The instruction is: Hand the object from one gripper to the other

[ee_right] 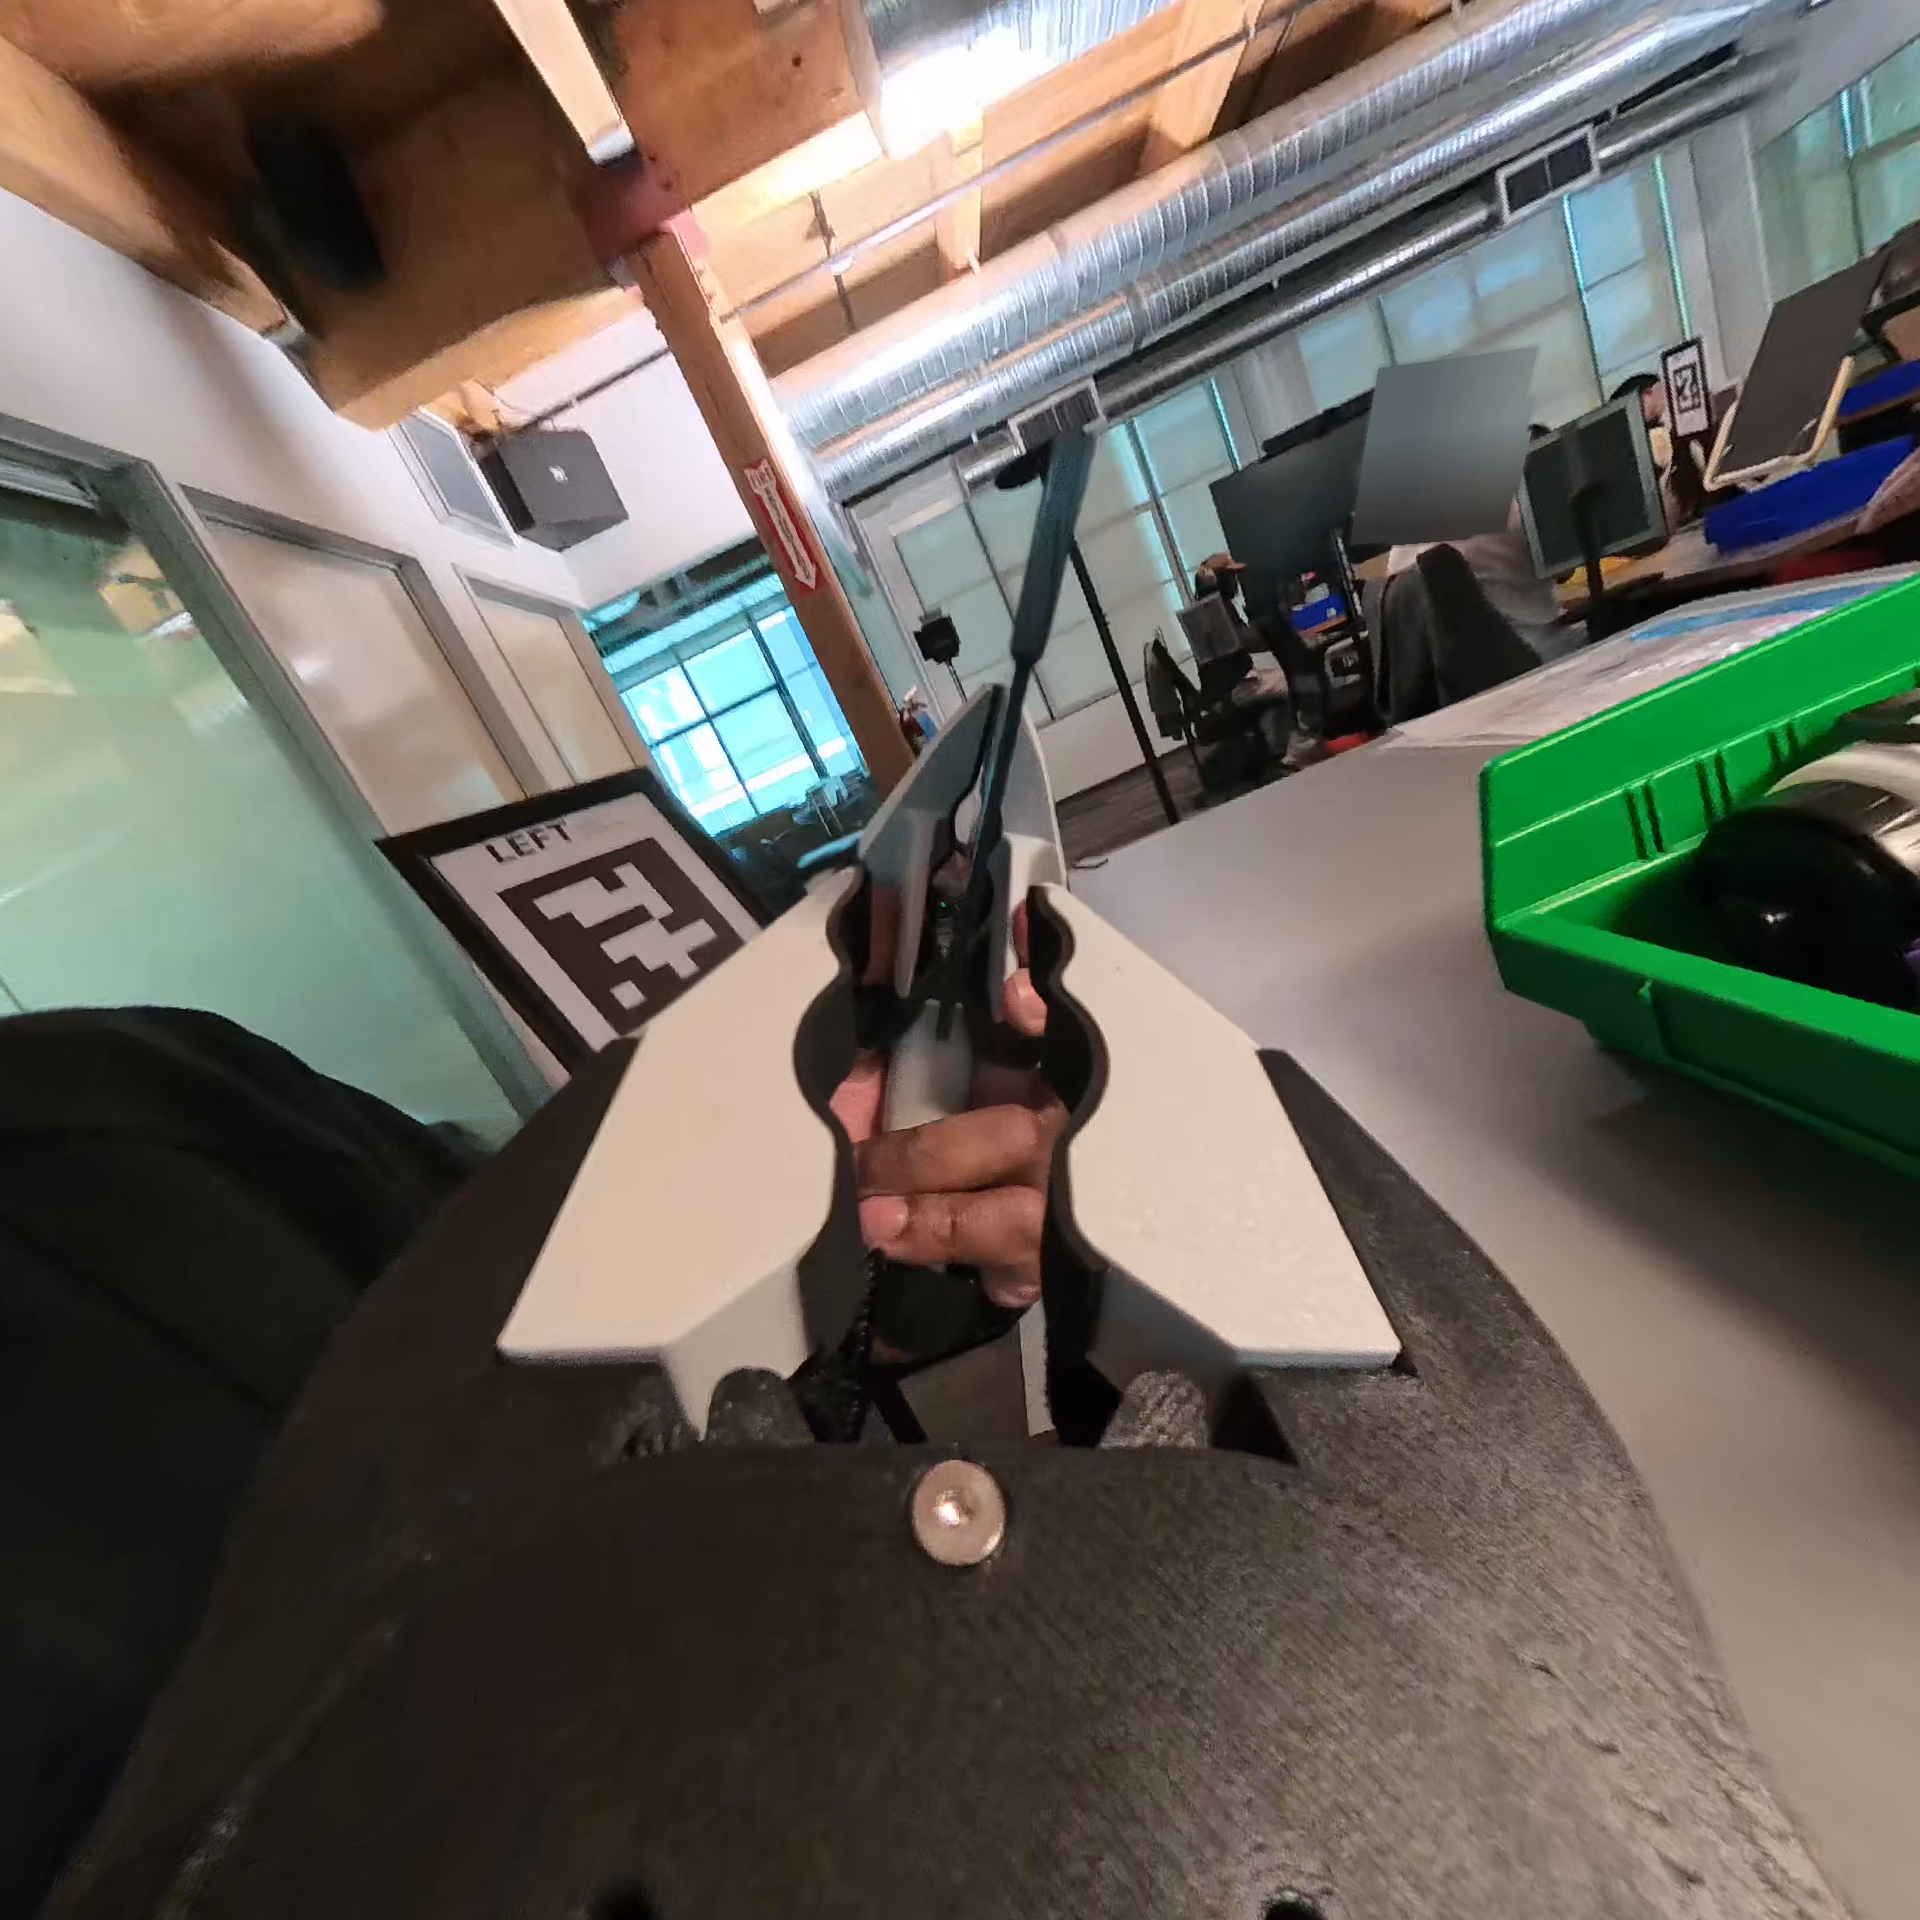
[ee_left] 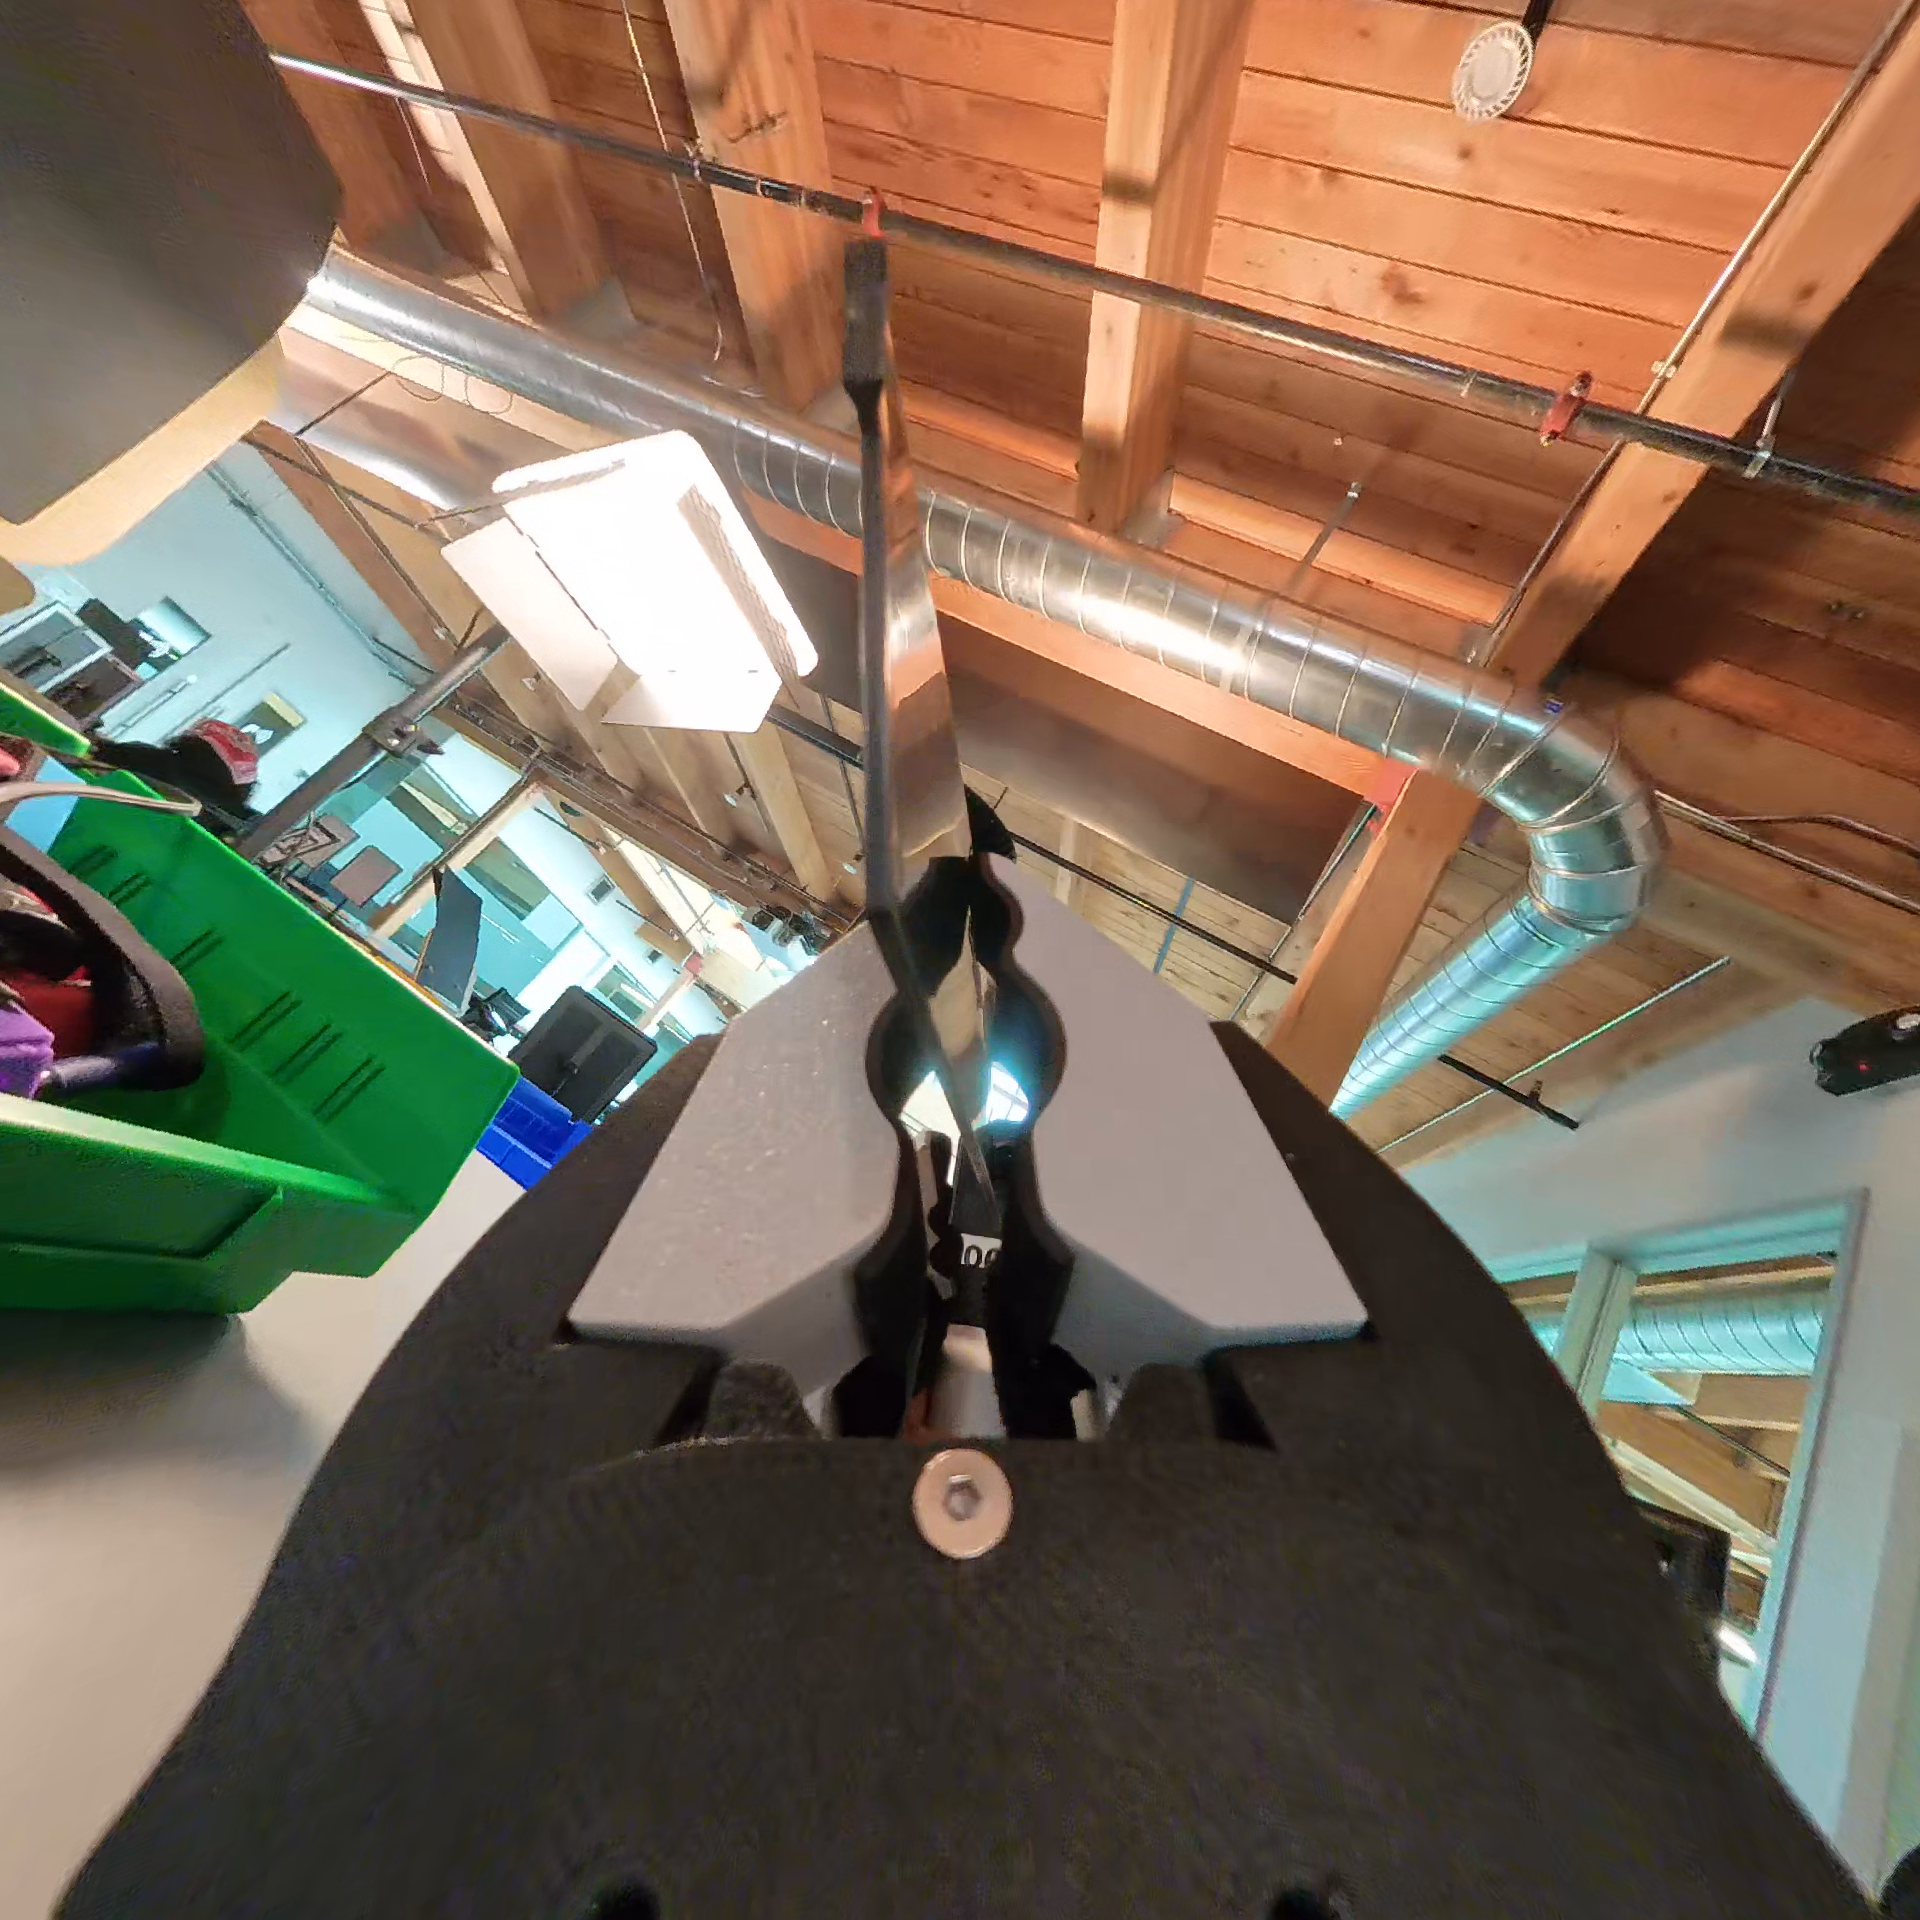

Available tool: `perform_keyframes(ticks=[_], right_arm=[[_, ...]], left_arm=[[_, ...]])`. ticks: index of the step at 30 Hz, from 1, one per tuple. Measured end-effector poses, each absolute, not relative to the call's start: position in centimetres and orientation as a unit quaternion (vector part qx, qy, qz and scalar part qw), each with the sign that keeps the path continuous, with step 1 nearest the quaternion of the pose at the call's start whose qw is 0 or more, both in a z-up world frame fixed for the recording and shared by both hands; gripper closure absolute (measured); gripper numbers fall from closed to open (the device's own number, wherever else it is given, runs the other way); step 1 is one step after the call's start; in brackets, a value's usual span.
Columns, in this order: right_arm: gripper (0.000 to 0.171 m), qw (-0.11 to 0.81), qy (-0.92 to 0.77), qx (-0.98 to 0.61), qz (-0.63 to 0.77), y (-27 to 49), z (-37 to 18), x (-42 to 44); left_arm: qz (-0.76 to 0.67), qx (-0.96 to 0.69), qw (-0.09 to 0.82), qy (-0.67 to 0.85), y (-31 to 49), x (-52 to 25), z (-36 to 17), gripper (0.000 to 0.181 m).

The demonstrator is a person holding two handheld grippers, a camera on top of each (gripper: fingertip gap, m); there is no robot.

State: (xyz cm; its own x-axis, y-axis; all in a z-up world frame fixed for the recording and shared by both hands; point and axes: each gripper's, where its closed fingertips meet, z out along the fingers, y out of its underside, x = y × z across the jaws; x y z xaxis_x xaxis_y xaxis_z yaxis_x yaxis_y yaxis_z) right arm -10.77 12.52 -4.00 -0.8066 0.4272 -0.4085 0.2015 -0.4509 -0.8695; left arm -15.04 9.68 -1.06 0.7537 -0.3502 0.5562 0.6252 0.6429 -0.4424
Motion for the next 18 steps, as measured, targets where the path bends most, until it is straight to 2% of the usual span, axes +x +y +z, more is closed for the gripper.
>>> perform_keyframes(ticks=[1,2,3,7,9,11,15,17,18], right_arm=[[0.149,0.077,-0.527,-0.303,0.790,12.0,-4.3,-10.9],[0.165,0.094,-0.527,-0.302,0.789,11.8,-4.3,-11.1],[0.168,0.110,-0.522,-0.299,0.791,11.9,-4.1,-11.1],[0.169,0.108,-0.530,-0.300,0.785,13.0,-3.7,-10.8],[0.169,0.111,-0.533,-0.304,0.782,13.9,-3.5,-10.6],[0.168,0.126,-0.508,-0.310,0.793,14.9,-2.7,-10.7],[0.145,0.101,-0.473,-0.318,0.815,14.9,-2.5,-11.0],[0.145,0.092,-0.494,-0.320,0.803,13.5,-3.6,-11.3],[0.153,0.097,-0.502,-0.319,0.798,13.0,-3.9,-11.4]], left_arm=[[-0.277,-0.321,0.880,-0.215,9.9,-14.7,-1.2,0.178],[-0.279,-0.325,0.879,-0.210,10.3,-14.3,-1.2,0.178],[-0.283,-0.334,0.875,-0.205,10.7,-13.9,-1.3,0.178],[-0.285,-0.362,0.868,-0.182,10.9,-13.7,-1.0,0.171],[-0.295,-0.377,0.862,-0.165,10.9,-13.6,-1.0,0.179],[-0.293,-0.394,0.855,-0.165,11.4,-13.5,-1.3,0.179],[-0.295,-0.331,0.872,-0.205,10.4,-14.4,-1.2,0.179],[-0.297,-0.327,0.871,-0.213,10.6,-14.3,-1.6,0.179],[-0.296,-0.331,0.870,-0.212,10.9,-14.1,-1.7,0.179]])
